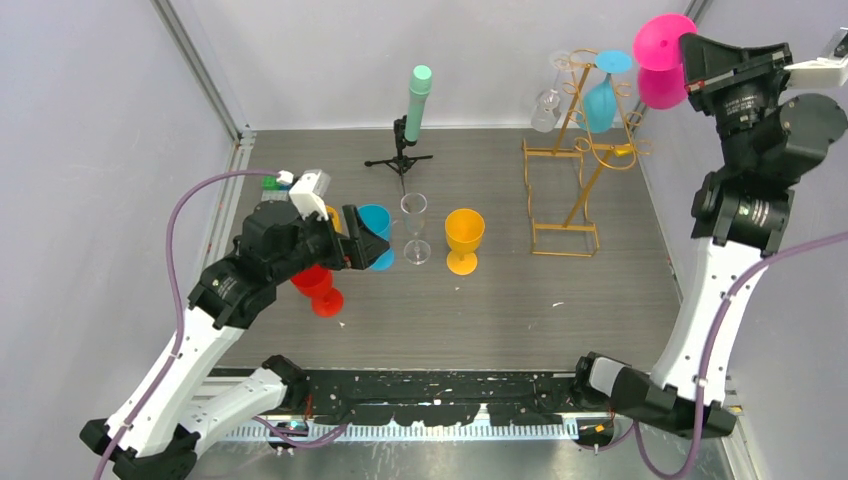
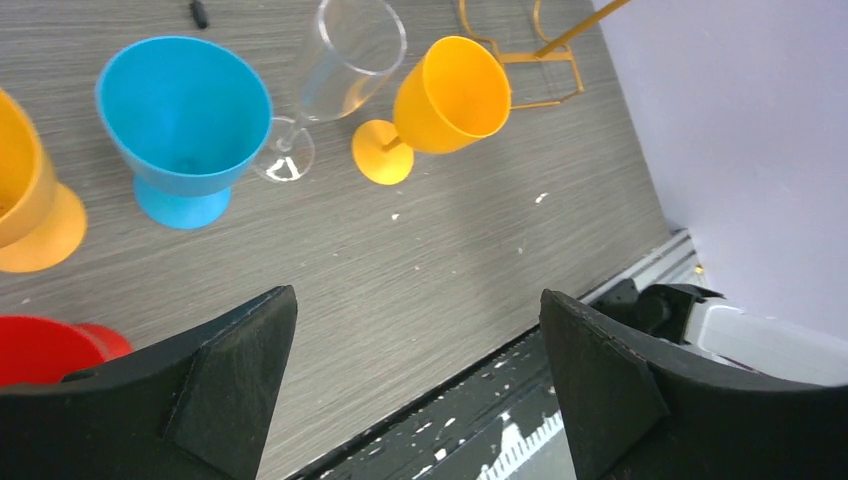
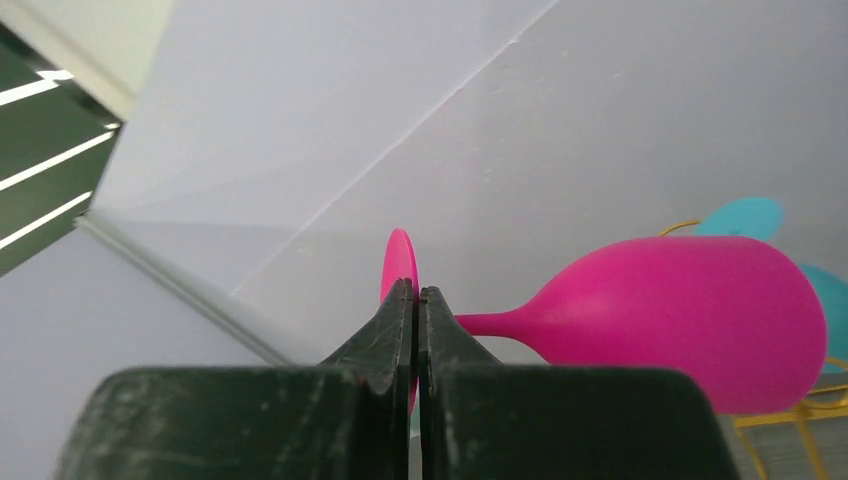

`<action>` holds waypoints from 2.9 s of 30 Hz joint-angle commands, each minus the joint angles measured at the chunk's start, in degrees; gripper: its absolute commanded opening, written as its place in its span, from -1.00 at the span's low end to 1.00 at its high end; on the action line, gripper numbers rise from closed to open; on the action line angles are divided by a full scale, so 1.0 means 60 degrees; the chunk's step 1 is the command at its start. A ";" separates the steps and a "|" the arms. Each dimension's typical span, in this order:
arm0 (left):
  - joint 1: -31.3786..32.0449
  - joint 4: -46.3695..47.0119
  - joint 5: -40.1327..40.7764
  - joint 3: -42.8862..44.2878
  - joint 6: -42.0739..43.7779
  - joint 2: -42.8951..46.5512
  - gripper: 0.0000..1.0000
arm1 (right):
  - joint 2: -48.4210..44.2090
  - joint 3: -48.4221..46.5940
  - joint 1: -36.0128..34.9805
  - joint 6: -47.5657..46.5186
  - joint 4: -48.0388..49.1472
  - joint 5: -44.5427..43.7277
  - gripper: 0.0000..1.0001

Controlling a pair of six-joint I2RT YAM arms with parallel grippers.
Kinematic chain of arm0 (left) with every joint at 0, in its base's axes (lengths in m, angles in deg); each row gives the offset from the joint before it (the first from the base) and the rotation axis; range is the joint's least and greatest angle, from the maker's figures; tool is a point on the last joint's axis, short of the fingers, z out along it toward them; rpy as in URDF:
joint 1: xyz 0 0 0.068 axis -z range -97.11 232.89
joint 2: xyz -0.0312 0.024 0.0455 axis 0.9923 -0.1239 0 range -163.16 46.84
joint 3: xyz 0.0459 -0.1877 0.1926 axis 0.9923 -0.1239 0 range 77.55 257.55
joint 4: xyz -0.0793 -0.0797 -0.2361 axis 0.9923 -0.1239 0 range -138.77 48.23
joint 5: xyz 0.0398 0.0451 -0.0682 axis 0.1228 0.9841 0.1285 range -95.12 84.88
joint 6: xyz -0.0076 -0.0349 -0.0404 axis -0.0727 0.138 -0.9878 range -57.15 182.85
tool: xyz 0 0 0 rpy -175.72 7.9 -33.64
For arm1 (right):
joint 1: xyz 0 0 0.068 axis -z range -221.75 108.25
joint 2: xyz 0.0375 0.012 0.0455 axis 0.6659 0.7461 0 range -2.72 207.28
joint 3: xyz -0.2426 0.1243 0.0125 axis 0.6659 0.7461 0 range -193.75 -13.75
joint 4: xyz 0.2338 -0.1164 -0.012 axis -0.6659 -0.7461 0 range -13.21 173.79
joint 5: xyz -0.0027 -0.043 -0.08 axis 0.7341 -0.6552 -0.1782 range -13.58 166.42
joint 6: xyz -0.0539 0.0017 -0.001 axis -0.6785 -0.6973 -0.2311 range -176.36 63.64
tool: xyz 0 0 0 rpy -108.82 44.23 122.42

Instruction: Take the wine glass off the wine glass rack

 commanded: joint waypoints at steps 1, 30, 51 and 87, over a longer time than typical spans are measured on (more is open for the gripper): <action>-0.0035 0.1072 -0.1462 0.0503 -0.0419 -0.0446 0.89 | -0.0729 0.0463 0.0047 0.2376 0.1235 0.2063 -0.99; -0.0035 0.9263 -0.4239 0.0416 -0.5782 -0.2553 0.88 | -0.2816 0.7601 -0.3092 1.2178 0.8274 0.1598 -0.99; -0.0035 0.8074 -0.2126 -0.0442 -0.6114 -0.1886 0.89 | -0.2945 0.8342 -0.5633 1.0798 0.8463 0.0281 -0.99; -0.0037 1.2585 -0.4153 -0.0370 -0.8869 -0.2515 -0.48 | -0.1366 0.8969 -0.6848 1.1152 0.9793 -0.0025 -0.99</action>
